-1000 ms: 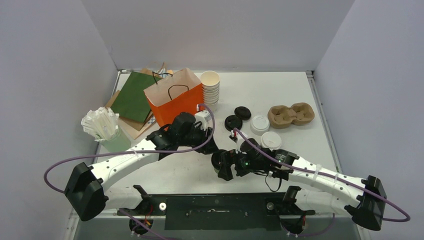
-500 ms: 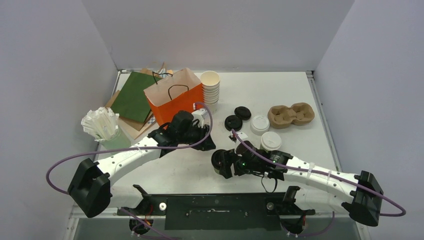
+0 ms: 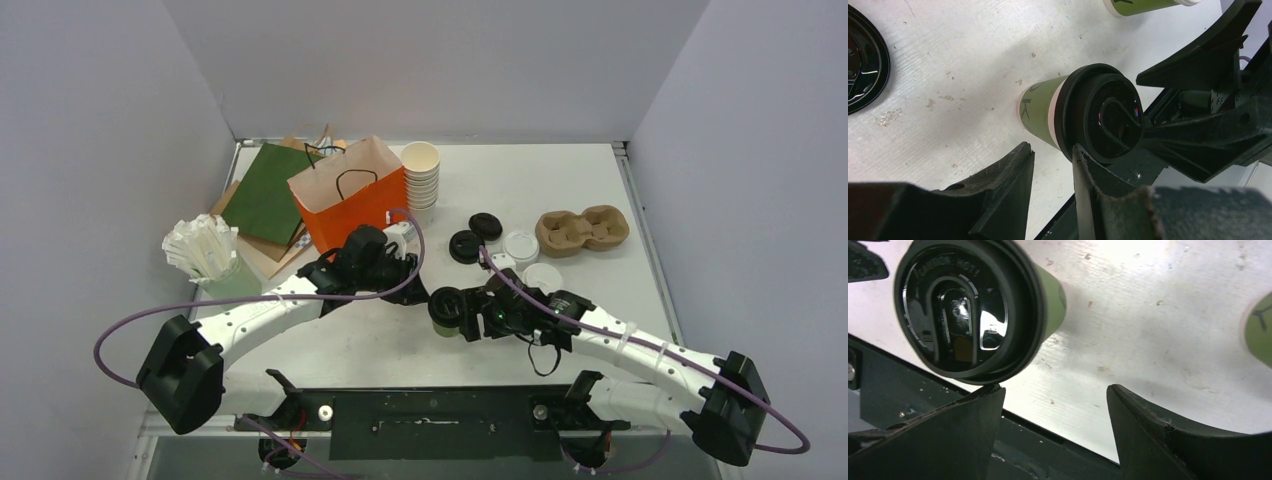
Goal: Pack the takeout coffee
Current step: Close the cup lid on the coffee cup.
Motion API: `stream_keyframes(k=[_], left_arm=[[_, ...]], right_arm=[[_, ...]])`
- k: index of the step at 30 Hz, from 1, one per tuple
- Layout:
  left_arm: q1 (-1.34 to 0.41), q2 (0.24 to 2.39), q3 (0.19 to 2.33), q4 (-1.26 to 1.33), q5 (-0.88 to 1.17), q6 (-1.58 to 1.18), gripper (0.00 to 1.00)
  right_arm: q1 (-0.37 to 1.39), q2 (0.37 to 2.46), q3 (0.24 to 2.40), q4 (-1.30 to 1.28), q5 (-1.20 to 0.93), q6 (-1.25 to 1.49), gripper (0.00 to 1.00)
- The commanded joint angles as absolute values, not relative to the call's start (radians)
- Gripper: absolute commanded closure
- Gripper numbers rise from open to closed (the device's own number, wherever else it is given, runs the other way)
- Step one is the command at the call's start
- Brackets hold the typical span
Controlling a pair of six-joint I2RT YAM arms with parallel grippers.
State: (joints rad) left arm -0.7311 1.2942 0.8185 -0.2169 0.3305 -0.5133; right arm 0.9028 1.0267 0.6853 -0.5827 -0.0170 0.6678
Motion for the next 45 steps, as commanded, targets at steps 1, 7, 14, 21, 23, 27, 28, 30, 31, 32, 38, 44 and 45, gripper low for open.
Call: stream_keyframes(k=[1,7,14,21,23,27,28,30,31,32,38,44,45], left_arm=[[-0.728,1.299,0.822,-0.161,0.347,-0.514,0.68],[-0.723,1.299,0.830,-0.166,0.338,-0.513,0.68],[-0.687,1.293,0.828,-0.153,0.344,-0.515,0.70],[-0.670,1.342,0.841,-0.095,0.407,-0.526,0.76],[-0.669,1.364,0.851,-0.084,0.428,-0.525,0.77],[-0.663,1.388,0.861,-0.063,0.451,-0.527,0.80],[-0.662,1.391,0.862,-0.058,0.456,-0.529,0.80],[-0.660,1.396,0.865,-0.051,0.464,-0.532,0.80],[-0.658,1.401,0.866,-0.051,0.467,-0.532,0.80],[-0.658,1.403,0.867,-0.049,0.470,-0.531,0.80],[-0.654,1.393,0.863,-0.044,0.470,-0.539,0.80],[-0.645,1.375,0.865,-0.054,0.468,-0.538,0.80],[-0.646,1.376,0.865,-0.052,0.472,-0.540,0.80]], right_arm=[[0.871,1.002,0.745,-0.635,0.062,0.632,0.24],[0.807,1.020,0.758,-0.659,0.074,0.611,0.27],[0.747,1.029,0.791,-0.677,0.061,0.591,0.35],[0.747,0.946,0.794,-0.663,-0.066,0.617,0.52],[0.748,0.921,0.776,-0.624,-0.125,0.655,0.59],[0.756,0.871,0.724,-0.552,-0.175,0.746,0.69],[0.761,0.858,0.711,-0.540,-0.180,0.765,0.71],[0.767,0.843,0.686,-0.509,-0.197,0.799,0.74],[0.774,0.841,0.675,-0.495,-0.204,0.812,0.74],[0.782,0.843,0.667,-0.486,-0.205,0.822,0.74],[0.822,0.868,0.624,-0.420,-0.196,0.863,0.77],[0.839,0.872,0.600,-0.372,-0.186,0.885,0.79],[0.839,0.877,0.600,-0.368,-0.184,0.885,0.78]])
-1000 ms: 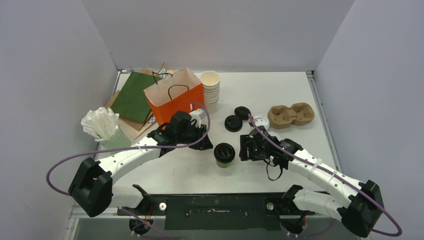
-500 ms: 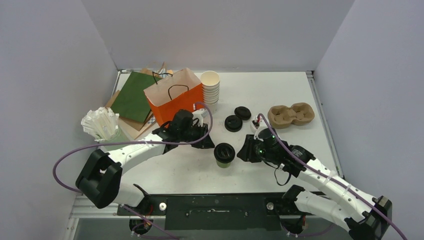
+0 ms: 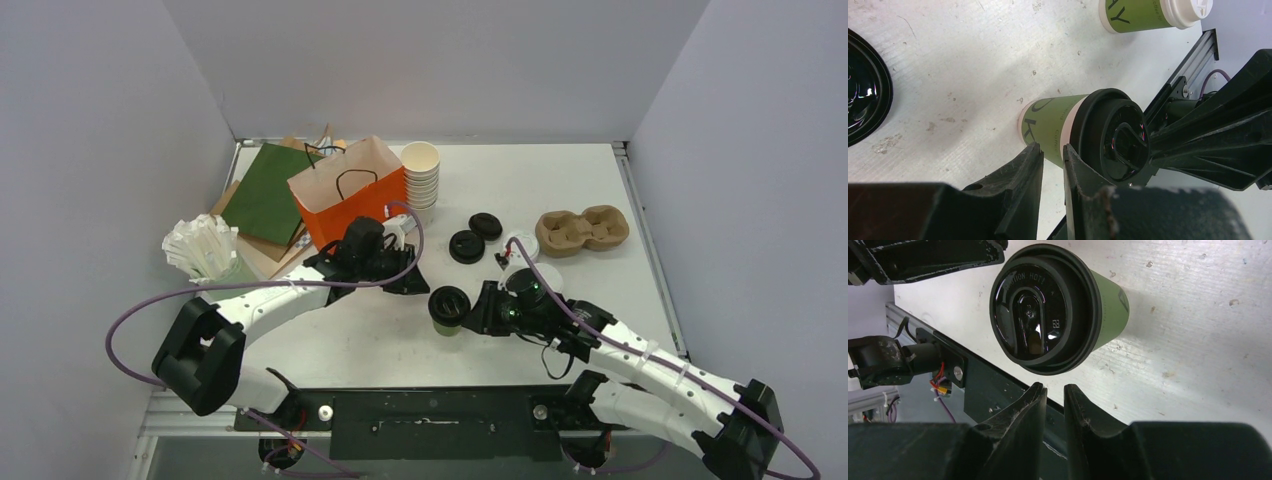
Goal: Pack the takeout coffee
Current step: Close the cup lid on the coffee cup.
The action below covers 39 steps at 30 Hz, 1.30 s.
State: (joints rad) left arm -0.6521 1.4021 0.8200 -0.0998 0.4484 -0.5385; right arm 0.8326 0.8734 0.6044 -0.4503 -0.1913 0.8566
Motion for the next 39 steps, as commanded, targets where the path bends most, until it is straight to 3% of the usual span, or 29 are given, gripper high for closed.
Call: stream_keyframes(k=[1,22,39], left_arm=[[-0.645,1.376,0.865,-0.051,0.475,-0.540,0.80],[-0.650,1.389,0.810,0.027,0.499,-0.573,0.76],[-0.674,1.327,0.750,0.002,0.463,-0.588,0.76]], right_arm=[[0.839,0.881,0.599,-0.362,-0.184,0.886,0.79],[0.816,0.946,0.611,-0.374,-0.121,0.854,0.78],[0.654,1.049,0.708,-0.410,-0.177,0.689,0.78]])
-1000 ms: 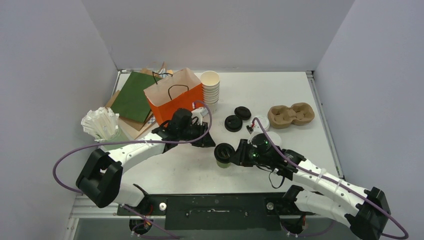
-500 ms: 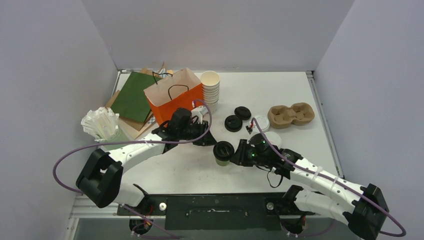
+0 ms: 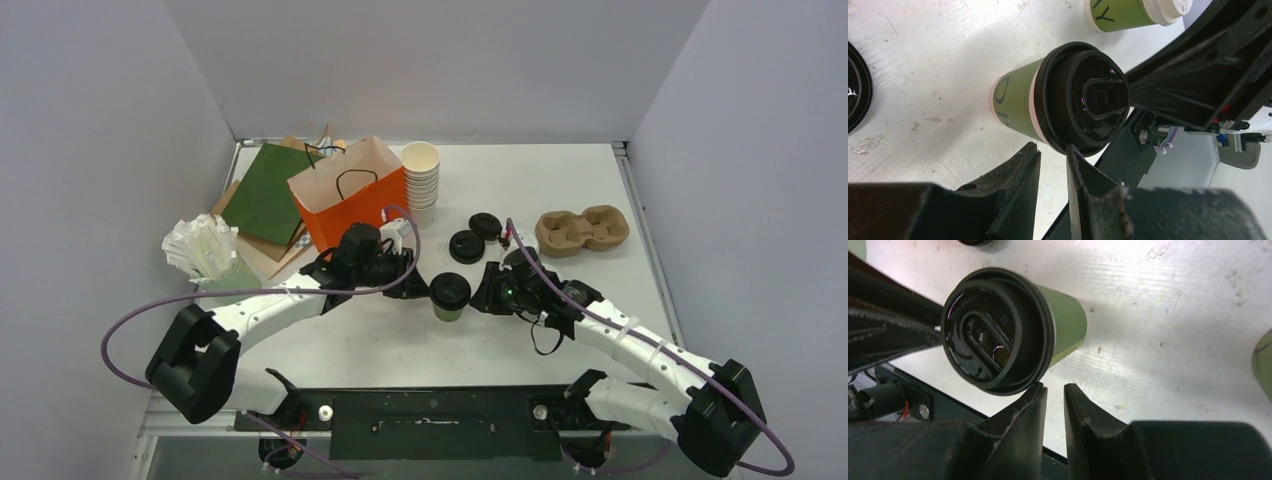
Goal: Pack the takeout coffee
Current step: Close the cup lid on the coffee cup.
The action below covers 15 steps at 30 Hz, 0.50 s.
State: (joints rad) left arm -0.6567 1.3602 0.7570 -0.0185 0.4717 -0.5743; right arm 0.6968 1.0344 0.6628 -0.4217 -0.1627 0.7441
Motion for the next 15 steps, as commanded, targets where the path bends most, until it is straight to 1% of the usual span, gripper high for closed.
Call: stream_keyframes(k=[1,5,8,12,15], left_arm=[[-0.681,1.327,0.748,0.003,0.460,-0.592,0.76],[-0.697,1.319,0.745,0.002,0.448,-0.600,0.76],[-0.687,1.272,0.756,-0.051,0.423,-0.595,0.76],[-0.651,1.231,0.779,-0.087,0.437,-0.590,0.76],[-0.640,1.237,0.782,-0.061,0.446,-0.605,0.76]], right_arm=[[0.641,1.055,0.709,-0.408,-0.184,0.681,0.78],[0.590,1.068,0.726,-0.428,-0.193,0.633,0.78],[0.559,1.052,0.742,-0.457,-0.198,0.609,0.78],[0.541,1.020,0.755,-0.476,-0.226,0.604,0.77],[0.540,1.013,0.759,-0.470,-0.247,0.615,0.76]])
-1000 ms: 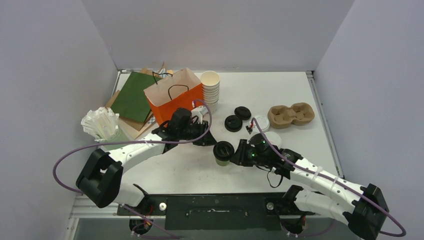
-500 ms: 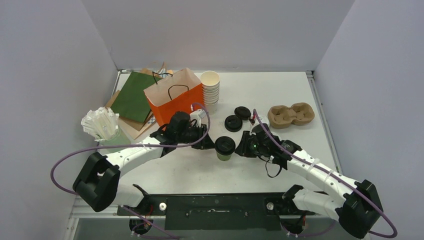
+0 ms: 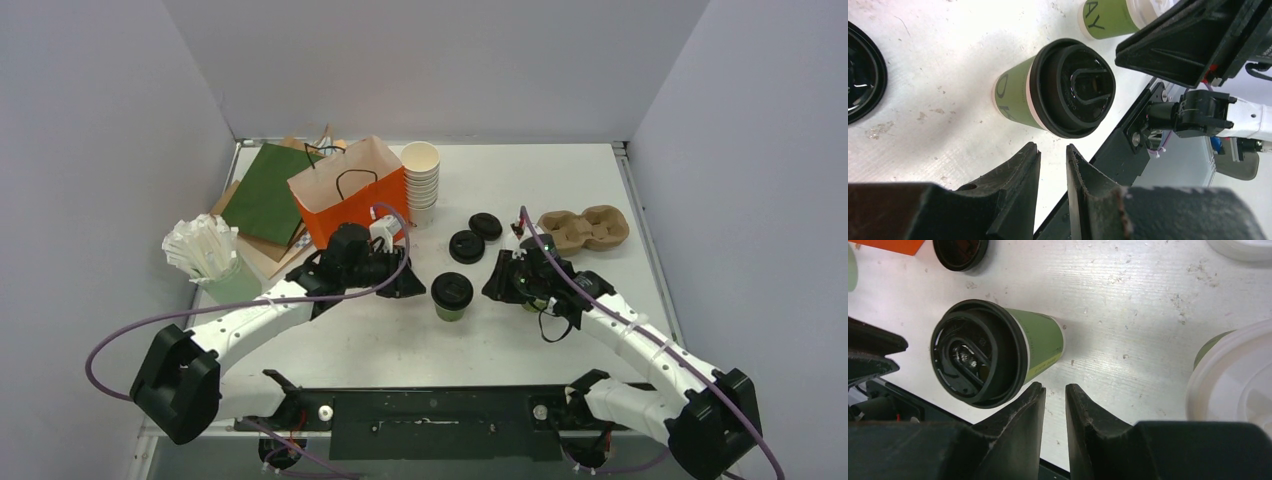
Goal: Pack the takeout coffee
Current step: Close the cup lid on the coffee cup.
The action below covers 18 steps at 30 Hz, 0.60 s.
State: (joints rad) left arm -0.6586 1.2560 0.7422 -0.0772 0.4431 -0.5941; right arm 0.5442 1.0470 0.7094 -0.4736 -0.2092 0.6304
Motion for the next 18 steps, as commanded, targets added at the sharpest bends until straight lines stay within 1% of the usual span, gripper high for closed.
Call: stream_keyframes(k=[1,8,18], left_arm=[[-0.640,1.244,0.780,-0.044,0.450,-0.616,0.76],[-0.639,1.287,0.753,0.089,0.462,-0.692,0.76],[-0.640,1.331,0.749,0.122,0.468,-0.703,0.76]], right_arm=[[0.540,1.013,0.758,-0.464,-0.255,0.619,0.76],[0.540,1.026,0.739,-0.404,-0.302,0.647,0.75],[0.540,1.051,0.720,-0.364,-0.335,0.657,0.75]])
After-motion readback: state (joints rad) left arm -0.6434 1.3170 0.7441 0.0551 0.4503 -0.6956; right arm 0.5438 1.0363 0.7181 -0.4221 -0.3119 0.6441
